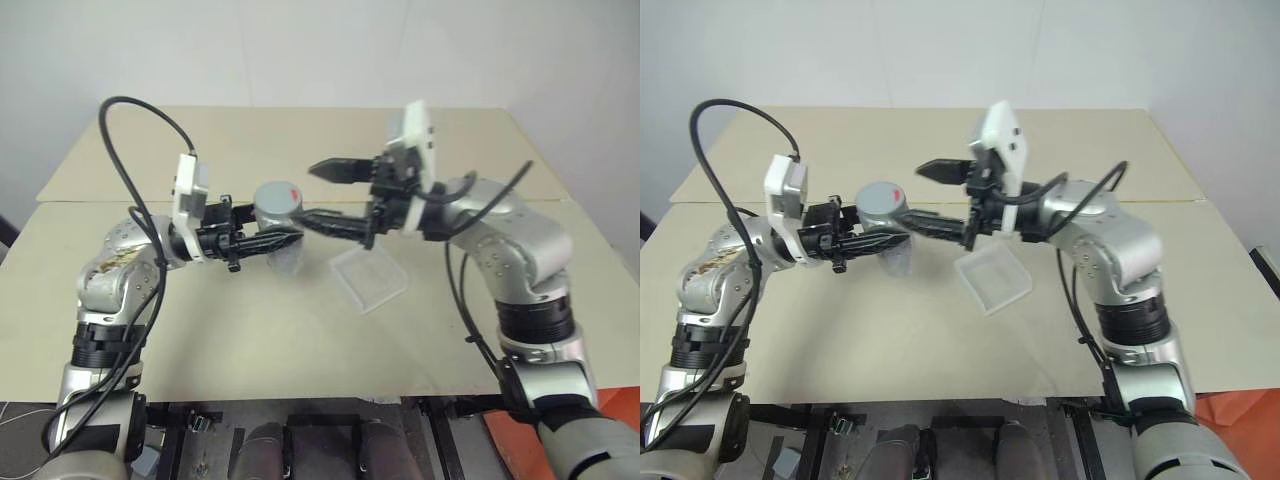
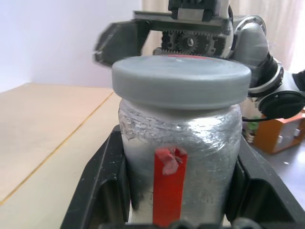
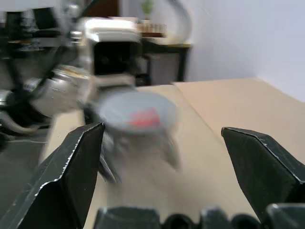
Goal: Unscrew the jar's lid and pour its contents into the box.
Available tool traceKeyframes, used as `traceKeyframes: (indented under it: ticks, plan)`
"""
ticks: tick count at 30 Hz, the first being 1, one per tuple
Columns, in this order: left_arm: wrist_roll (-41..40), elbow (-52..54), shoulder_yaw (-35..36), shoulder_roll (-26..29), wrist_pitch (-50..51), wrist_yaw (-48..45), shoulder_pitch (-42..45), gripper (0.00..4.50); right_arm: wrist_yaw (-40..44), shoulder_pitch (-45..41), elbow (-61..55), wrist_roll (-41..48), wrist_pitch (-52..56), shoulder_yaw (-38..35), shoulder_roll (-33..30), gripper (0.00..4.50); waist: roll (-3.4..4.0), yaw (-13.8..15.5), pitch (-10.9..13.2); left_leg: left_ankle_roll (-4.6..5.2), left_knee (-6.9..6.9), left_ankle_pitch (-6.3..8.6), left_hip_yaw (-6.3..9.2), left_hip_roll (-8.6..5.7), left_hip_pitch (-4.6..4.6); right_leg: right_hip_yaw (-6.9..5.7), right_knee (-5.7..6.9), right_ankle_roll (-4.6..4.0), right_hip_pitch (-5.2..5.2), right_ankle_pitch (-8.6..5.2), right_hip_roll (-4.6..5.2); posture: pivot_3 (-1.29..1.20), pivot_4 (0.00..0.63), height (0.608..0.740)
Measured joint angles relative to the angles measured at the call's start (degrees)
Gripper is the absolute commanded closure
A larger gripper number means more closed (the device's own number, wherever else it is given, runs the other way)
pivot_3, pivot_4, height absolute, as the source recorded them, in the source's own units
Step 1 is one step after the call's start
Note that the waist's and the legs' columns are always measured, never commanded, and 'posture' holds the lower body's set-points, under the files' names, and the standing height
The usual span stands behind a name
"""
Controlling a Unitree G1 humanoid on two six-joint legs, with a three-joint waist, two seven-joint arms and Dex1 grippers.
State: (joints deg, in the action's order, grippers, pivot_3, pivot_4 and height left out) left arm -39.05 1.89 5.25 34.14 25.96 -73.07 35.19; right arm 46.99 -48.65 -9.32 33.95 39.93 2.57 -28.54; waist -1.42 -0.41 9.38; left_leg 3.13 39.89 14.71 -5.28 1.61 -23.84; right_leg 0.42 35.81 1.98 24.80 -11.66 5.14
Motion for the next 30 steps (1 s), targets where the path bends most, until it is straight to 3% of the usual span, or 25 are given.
traceKeyframes:
  ticks: [7,14,23,30]
  plan:
    - [-0.78,1.12,0.09,0.13,-0.01,-0.94,0.11,2.48,-0.77,2.07,0.95,-1.18,0.00,-1.95,-1.89,0.05,0.00,-0.67,0.00,-0.02,-0.04,-0.01,-0.14,0.05,0.00,0.19,0.01,-0.01,0.19,-0.01,-0.12,0.00,0.150,0.740]
    - [1.60,-2.32,-0.81,-2.24,-2.42,0.83,1.51,2.48,0.18,1.85,-6.74,3.99,1.91,-2.98,-0.63,0.05,0.00,-0.34,0.00,-0.01,-0.03,-0.01,-0.13,0.05,0.00,0.17,0.01,-0.01,0.17,0.00,-0.09,0.00,0.150,0.740]
    - [3.17,-4.28,-2.71,-4.81,-4.04,1.06,3.23,2.48,-3.88,-2.75,-7.10,0.22,2.33,5.73,6.39,0.05,0.00,-0.44,0.00,-0.02,-0.02,-0.01,-0.13,0.05,0.00,0.17,0.07,-0.01,0.19,0.00,-0.10,0.00,0.150,0.740]
    - [3.04,-3.94,-2.66,-4.06,-3.46,1.15,2.92,2.48,-4.20,-4.10,-2.74,-3.44,0.88,7.35,8.44,0.05,0.00,-0.33,0.00,-0.01,-0.02,-0.01,-0.12,0.04,-0.05,0.14,0.08,-0.01,0.18,0.00,-0.09,0.00,0.150,0.740]
